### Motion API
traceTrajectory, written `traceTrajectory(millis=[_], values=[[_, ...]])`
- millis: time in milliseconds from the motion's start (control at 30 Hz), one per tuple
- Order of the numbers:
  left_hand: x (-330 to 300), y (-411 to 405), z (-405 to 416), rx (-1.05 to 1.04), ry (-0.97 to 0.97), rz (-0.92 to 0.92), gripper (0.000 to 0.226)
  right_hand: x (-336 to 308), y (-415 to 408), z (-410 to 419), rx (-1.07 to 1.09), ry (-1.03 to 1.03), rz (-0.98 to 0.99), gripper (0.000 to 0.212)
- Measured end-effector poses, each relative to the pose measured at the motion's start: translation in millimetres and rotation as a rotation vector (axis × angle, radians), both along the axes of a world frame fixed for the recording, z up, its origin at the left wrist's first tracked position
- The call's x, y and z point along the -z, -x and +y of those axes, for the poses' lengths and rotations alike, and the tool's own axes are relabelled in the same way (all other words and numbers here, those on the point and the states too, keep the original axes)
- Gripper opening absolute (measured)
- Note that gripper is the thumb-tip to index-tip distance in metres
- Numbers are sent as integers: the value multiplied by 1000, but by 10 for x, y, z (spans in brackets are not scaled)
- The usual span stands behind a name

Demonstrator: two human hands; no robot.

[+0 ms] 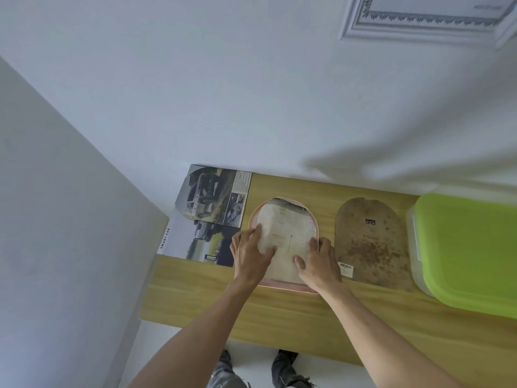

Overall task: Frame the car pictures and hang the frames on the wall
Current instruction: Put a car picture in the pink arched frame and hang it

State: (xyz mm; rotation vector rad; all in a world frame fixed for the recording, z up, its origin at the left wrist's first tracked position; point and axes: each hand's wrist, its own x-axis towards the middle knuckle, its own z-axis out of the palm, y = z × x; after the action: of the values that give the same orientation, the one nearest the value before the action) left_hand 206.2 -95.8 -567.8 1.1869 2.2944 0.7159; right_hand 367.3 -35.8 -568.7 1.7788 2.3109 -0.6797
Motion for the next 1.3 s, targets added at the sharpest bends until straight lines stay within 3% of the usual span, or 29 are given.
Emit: traceTrajectory(millis=[133, 233, 400, 500, 567, 633, 867, 1067, 1300], values=[[-207, 40, 16, -274, -129, -493, 67, -19, -22, 21, 44, 51, 54, 65], [-237, 180, 32, -457, -105, -818, 72, -72, -79, 69, 174, 153, 237, 61], [-324, 360, -38, -549, -198, -1133, 59, -136, -200, 187, 413, 338, 490, 77], [-365, 371, -69, -567, -207, -1251, 58, -149, -264, 238, 545, 447, 652, 53], [-380, 325, -78, -570, -213, -1273, 61, -247, -326, 249, 612, 558, 796, 29], [-418, 244, -82, -563, -218, -1277, 60, -349, -409, 246, 665, 622, 914, 19], [-455, -33, -95, -472, -211, -1202, 60, -401, -818, 179, 828, 733, 1133, 25], [-531, -398, -260, -265, -76, -891, 46, -501, -1263, -36, 802, 532, 1020, 19], [-476, -906, -453, -6, 64, -682, 42, -482, -1847, -561, 868, 393, 891, 16]])
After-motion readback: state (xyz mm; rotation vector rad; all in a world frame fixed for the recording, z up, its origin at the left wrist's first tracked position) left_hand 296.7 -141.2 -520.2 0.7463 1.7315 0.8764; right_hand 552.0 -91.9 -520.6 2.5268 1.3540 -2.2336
